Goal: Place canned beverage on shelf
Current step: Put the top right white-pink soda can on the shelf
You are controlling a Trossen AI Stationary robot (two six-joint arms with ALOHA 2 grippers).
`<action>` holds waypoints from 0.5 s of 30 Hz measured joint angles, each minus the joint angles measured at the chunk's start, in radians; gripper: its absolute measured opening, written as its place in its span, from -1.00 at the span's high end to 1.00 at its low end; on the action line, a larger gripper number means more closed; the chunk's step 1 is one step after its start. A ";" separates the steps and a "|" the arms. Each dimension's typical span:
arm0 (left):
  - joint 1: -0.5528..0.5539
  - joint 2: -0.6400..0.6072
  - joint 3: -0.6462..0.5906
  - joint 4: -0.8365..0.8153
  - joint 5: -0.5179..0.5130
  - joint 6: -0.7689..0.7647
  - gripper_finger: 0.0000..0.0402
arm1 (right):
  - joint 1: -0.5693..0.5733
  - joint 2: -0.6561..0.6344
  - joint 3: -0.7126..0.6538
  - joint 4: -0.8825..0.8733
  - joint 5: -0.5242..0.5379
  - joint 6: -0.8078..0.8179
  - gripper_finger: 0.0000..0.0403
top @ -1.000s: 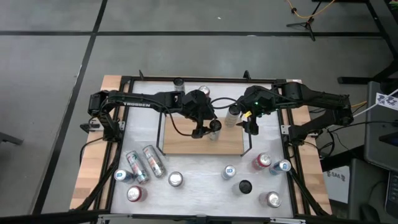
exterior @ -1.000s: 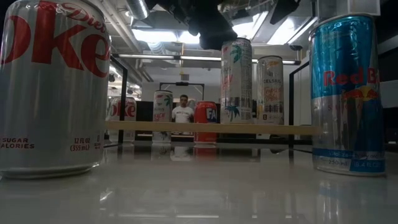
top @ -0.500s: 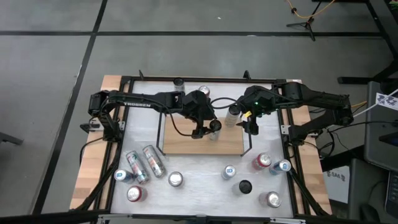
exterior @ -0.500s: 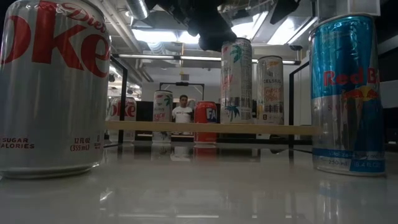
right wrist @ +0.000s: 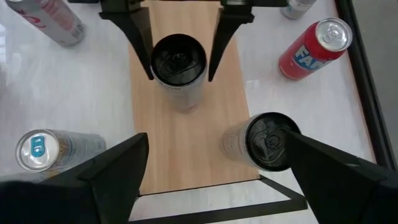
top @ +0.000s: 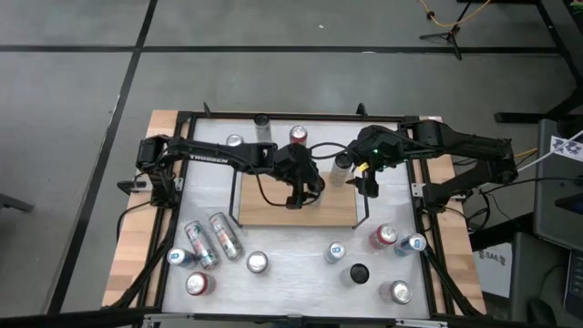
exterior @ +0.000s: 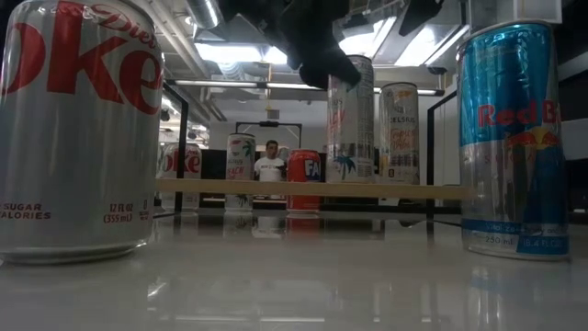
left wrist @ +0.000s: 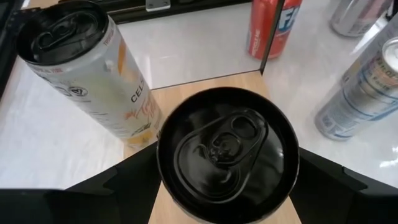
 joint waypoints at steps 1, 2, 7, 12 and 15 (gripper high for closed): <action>-0.003 0.000 0.000 0.000 -0.005 -0.001 -0.49 | 0.000 0.000 0.000 0.000 -0.005 0.000 -0.85; -0.006 0.000 0.000 0.001 -0.008 -0.005 -0.49 | 0.000 0.000 0.000 0.000 -0.006 0.000 -0.85; -0.024 0.000 0.000 0.007 -0.074 -0.079 -0.49 | 0.000 0.000 0.000 0.000 -0.006 0.000 -0.85; -0.046 0.000 0.000 0.013 -0.158 -0.122 -0.49 | 0.000 0.000 0.000 0.000 -0.006 0.000 -0.85; -0.057 0.000 0.000 0.019 -0.193 -0.155 -0.45 | 0.000 0.000 0.000 0.000 -0.006 0.000 -0.85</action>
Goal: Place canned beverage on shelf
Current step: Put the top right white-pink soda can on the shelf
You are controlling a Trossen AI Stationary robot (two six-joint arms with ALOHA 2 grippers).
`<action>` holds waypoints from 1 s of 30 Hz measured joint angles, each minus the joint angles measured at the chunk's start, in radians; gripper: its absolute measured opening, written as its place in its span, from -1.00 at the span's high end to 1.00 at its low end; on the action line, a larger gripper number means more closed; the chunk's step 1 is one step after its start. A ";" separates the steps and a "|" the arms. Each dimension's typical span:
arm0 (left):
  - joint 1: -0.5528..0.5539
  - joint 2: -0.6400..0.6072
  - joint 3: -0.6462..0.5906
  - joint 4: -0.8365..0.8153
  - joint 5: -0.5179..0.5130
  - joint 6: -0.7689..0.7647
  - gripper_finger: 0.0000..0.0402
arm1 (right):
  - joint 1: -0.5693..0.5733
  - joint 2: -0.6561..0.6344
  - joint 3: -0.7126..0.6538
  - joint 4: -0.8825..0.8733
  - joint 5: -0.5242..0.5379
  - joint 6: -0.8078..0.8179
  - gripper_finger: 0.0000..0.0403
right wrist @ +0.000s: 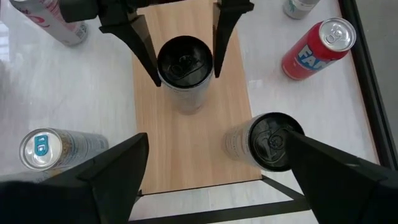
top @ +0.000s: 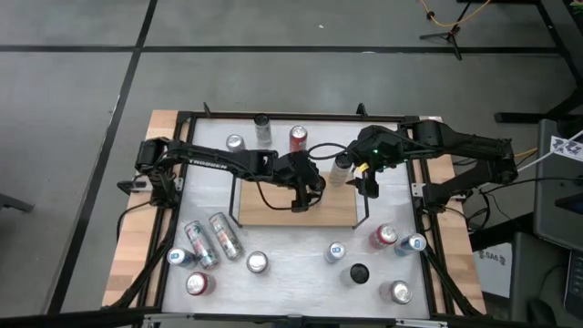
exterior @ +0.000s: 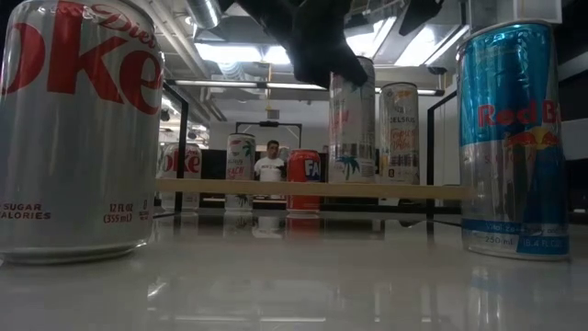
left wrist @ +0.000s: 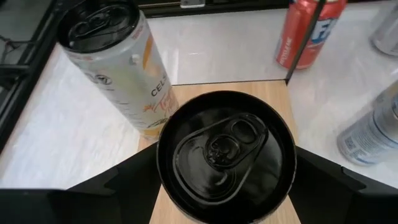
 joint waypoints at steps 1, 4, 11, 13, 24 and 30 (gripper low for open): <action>-0.003 0.000 0.000 0.001 -0.013 -0.012 -0.43 | 0.000 0.000 0.000 0.000 0.000 0.000 -0.85; -0.007 0.000 0.000 0.002 -0.051 -0.058 -0.36 | 0.000 0.000 0.000 0.000 0.000 0.000 -0.85; -0.004 0.000 0.000 -0.001 -0.167 -0.167 -0.29 | 0.000 0.000 0.000 0.000 0.000 0.000 -0.85; -0.004 0.000 0.000 -0.002 -0.210 -0.188 -0.29 | 0.000 0.000 0.000 0.000 0.000 0.000 -0.85; 0.009 0.001 0.000 0.000 -0.352 -0.364 -0.29 | 0.000 0.000 0.000 0.000 0.000 0.054 -0.85; 0.015 0.001 0.000 0.002 -0.378 -0.438 -0.29 | 0.000 0.000 0.000 0.000 0.000 0.055 -0.85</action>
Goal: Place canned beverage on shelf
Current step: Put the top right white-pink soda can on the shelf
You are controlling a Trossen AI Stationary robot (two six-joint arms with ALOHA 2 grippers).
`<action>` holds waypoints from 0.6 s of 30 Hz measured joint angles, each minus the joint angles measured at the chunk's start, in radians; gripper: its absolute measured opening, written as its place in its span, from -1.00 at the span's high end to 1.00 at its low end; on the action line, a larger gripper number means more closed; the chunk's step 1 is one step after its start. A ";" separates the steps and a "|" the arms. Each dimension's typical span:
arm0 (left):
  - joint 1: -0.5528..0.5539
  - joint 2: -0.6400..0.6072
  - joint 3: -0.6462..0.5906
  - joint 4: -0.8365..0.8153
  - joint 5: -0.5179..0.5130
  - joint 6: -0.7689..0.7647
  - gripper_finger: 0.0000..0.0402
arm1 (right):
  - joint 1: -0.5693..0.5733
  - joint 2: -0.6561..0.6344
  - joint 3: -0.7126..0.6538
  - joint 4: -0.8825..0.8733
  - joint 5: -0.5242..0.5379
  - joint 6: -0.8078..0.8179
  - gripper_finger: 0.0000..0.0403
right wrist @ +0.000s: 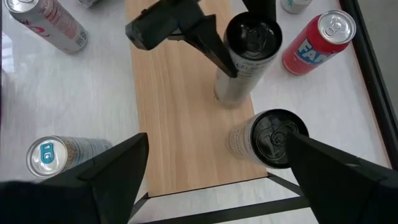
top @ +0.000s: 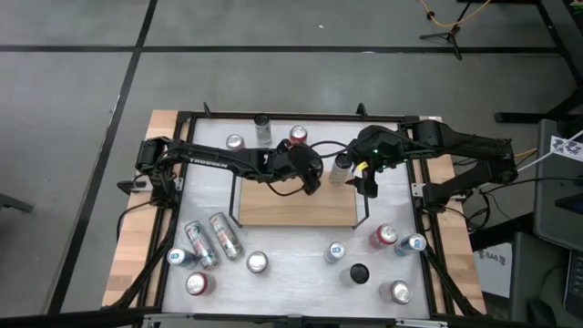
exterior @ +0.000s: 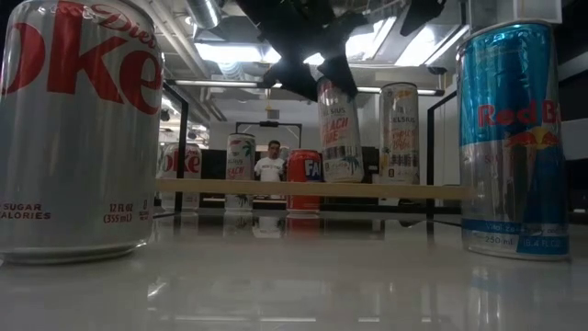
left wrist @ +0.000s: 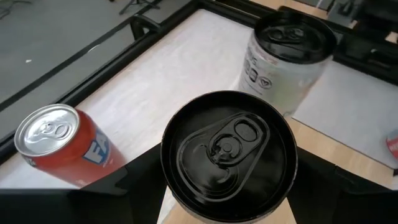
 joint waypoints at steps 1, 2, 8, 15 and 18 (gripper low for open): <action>0.000 0.000 0.000 0.000 -0.005 -0.010 -0.29 | 0.000 0.000 0.000 0.000 0.000 0.000 -0.85; 0.000 0.000 0.000 0.000 -0.006 -0.014 -0.29 | 0.000 0.000 0.000 0.000 0.000 0.000 -0.85; 0.000 0.000 0.001 -0.019 -0.007 -0.016 -0.29 | 0.000 0.000 0.000 0.001 0.000 -0.001 -0.85; 0.000 0.000 0.002 -0.064 -0.011 -0.038 -0.29 | 0.000 0.000 0.000 0.001 0.000 -0.002 -0.85; 0.000 0.000 0.002 -0.064 -0.010 -0.036 -0.29 | 0.000 0.000 0.000 0.001 0.000 -0.002 -0.85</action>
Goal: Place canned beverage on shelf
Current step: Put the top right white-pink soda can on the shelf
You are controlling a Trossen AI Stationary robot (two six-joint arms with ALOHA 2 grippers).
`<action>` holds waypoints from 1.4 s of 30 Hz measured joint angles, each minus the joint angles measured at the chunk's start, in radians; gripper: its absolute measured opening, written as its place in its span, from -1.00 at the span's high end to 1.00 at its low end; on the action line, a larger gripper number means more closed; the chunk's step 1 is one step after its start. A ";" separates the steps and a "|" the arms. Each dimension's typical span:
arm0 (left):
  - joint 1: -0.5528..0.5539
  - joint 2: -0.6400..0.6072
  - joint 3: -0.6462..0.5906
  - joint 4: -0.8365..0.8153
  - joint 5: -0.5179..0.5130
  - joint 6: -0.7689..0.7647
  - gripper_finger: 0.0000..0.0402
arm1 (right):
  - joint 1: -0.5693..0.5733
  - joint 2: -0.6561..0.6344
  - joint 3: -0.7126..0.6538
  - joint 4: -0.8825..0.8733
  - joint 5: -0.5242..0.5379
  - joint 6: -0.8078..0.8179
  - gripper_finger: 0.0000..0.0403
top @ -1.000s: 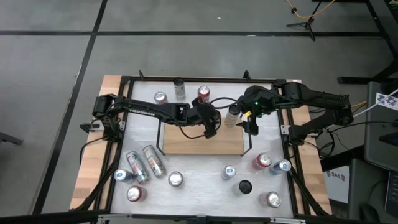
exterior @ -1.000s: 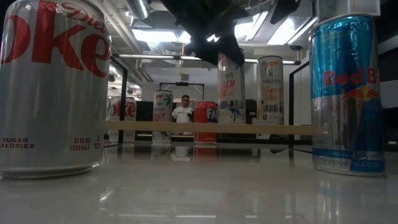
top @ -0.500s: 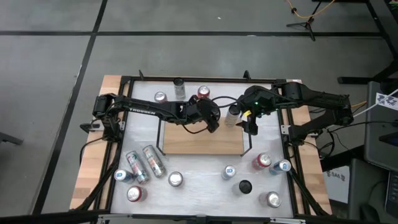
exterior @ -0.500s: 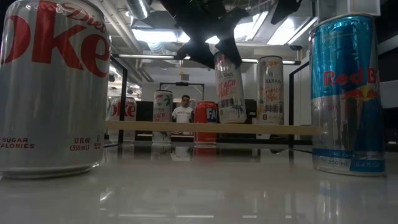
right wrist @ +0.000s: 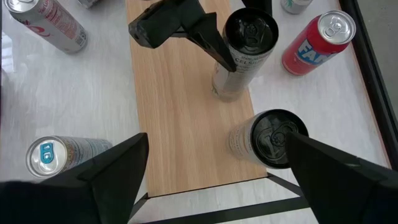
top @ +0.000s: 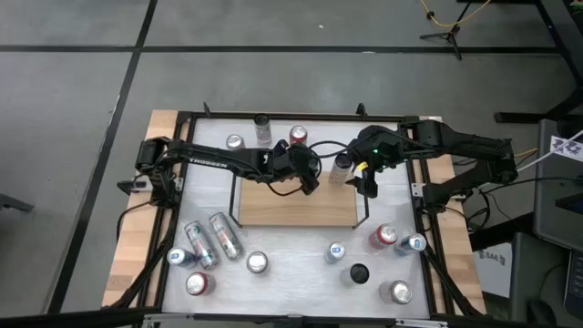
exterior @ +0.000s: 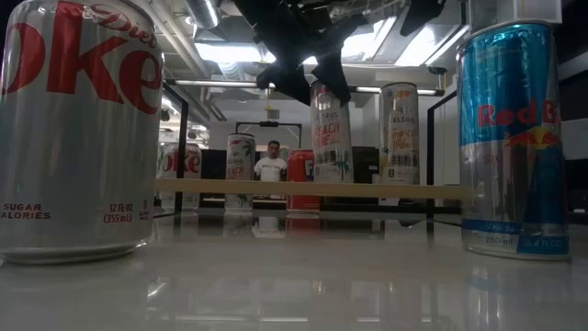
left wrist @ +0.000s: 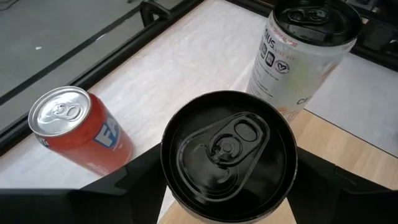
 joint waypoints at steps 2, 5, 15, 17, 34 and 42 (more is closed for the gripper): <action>0.000 0.000 0.000 0.000 0.004 0.002 -0.30 | 0.000 0.000 0.000 0.000 0.000 0.000 -0.85; 0.000 0.000 0.000 0.000 0.008 0.003 -0.31 | 0.000 0.000 0.000 0.000 0.000 0.000 -0.85; 0.000 0.000 0.000 -0.001 0.011 0.003 -0.32 | 0.000 0.000 0.000 0.000 0.000 -0.001 -0.85; 0.000 0.000 0.000 -0.001 0.011 0.003 -0.32 | 0.000 0.000 0.000 0.000 0.000 -0.001 -0.85; 0.000 0.000 0.000 0.029 0.017 -0.008 -0.56 | 0.000 0.000 0.000 0.000 0.000 -0.001 -0.85; 0.000 -0.001 0.000 0.067 0.014 -0.004 -0.57 | -0.001 0.000 0.000 0.000 0.000 -0.002 -0.85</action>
